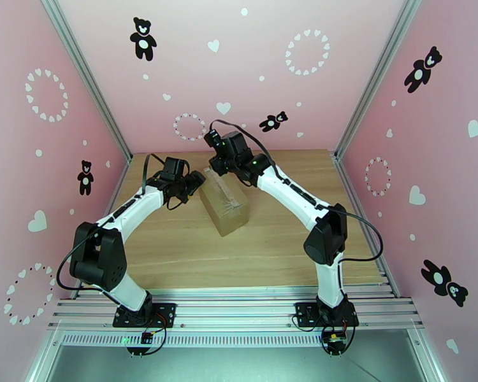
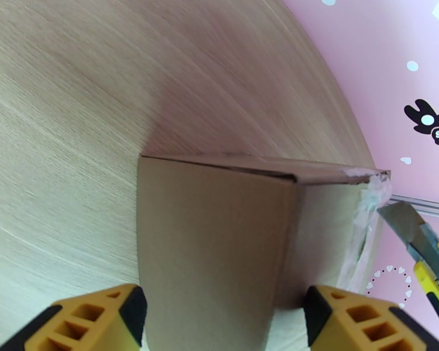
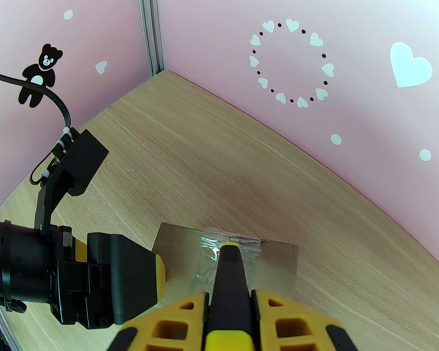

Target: Unpack the express box

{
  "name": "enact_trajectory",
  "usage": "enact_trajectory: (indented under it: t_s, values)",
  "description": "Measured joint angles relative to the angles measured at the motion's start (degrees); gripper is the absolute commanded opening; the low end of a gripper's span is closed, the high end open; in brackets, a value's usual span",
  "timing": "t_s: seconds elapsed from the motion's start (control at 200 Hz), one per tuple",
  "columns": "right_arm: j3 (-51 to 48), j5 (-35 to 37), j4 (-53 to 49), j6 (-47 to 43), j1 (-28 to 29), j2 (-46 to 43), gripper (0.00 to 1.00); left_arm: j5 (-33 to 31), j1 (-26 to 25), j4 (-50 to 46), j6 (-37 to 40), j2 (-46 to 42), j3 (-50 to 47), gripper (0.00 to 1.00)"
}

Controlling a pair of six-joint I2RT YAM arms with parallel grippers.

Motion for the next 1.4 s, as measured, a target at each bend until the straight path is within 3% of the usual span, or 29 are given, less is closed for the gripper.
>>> enact_trajectory:
  t_s: [0.946, 1.402]
  values:
    - [-3.17, 1.75, 1.86, 0.31, 0.74, -0.76, 0.00, 0.02, 0.00, -1.68, 0.33, 0.00, 0.85, 0.77]
    - [-4.04, 2.99, 2.25, 1.49, 0.83, -1.11, 0.00, -3.89, 0.83, -11.85, 9.38, 1.07, 15.45, 0.76]
